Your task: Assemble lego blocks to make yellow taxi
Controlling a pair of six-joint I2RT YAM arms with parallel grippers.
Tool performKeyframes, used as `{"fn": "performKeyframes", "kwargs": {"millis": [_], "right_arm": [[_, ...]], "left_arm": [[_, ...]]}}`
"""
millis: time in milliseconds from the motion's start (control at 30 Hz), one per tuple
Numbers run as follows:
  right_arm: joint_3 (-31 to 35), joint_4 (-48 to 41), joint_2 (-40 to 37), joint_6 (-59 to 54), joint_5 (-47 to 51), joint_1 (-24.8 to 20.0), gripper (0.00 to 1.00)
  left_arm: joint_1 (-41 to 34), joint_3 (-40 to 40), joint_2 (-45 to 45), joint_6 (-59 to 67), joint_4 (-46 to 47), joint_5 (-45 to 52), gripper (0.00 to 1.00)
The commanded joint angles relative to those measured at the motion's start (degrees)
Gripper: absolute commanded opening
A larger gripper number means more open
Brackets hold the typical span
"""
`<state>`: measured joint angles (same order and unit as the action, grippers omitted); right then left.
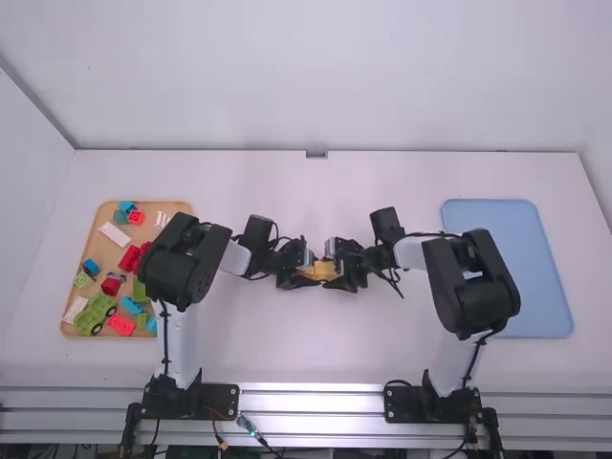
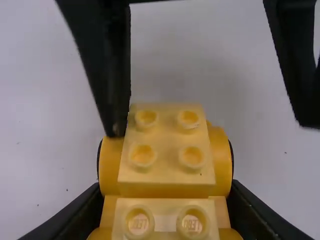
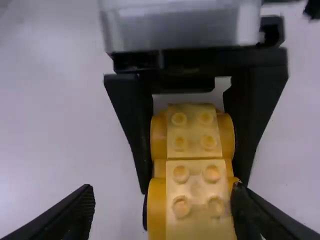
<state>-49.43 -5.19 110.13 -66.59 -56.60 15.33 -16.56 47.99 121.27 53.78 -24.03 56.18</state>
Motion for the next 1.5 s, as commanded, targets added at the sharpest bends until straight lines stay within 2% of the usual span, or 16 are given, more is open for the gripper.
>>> {"fn": "performKeyframes", "kwargs": {"millis": [0,33,67,100,133,233,400,567,767,933,1067,1233,1467], "right_arm": [[-0.7,-0.2,-3.0,-2.7,-6.3,-1.6,0.49],[-0.7,-0.2,-3.0,-2.7,-6.5,-1.7,0.46],[-0.6,-0.2,-3.0,-2.7,-7.1,-1.9,0.21],[-0.4,0.0,-2.9,-2.7,-7.3,-1.9,0.08],[-0.1,0.4,-2.9,-2.7,-7.5,-1.7,0.00],[0.9,1.8,-2.9,-2.6,-6.3,-0.7,0.00],[3.9,9.0,-2.9,6.2,2.6,1.6,0.00],[5.8,9.6,-2.7,6.8,8.1,2.6,0.00],[5.9,11.3,-1.7,6.8,6.5,2.6,0.00],[4.6,11.0,-1.8,6.1,-2.1,1.5,0.00],[2.9,6.7,-1.8,1.1,-8.7,-0.5,0.00],[2.1,6.7,-1.8,0.8,-6.8,-0.5,0.00],[1.9,8.9,-0.9,7.5,6.1,3.7,0.00]], "left_arm": [[-0.8,-1.6,1.5,0.5,1.0,-6.1,0.16],[-0.8,-1.6,1.5,0.5,1.0,-6.1,0.16],[-0.8,-1.6,1.5,0.5,1.0,-6.1,0.16],[-0.8,-1.6,1.5,0.5,1.0,-6.1,0.16],[-0.8,-1.6,1.5,0.5,1.1,-6.1,0.16],[-0.8,-1.6,1.5,0.4,1.1,-6.1,0.16],[-0.8,-1.6,1.5,0.5,1.1,-6.1,0.15],[-0.8,-1.6,1.5,0.5,1.1,-6.1,0.13],[-0.8,-1.6,1.5,0.4,1.1,-6.1,0.13],[-0.8,-1.6,1.5,0.4,1.1,-6.1,0.12],[-0.8,-1.6,1.5,0.4,1.1,-6.1,0.11],[-0.8,-1.6,1.5,0.4,1.1,-6.1,0.11],[-0.8,-1.6,1.5,-0.4,1.0,-6.1,0.10]]}}
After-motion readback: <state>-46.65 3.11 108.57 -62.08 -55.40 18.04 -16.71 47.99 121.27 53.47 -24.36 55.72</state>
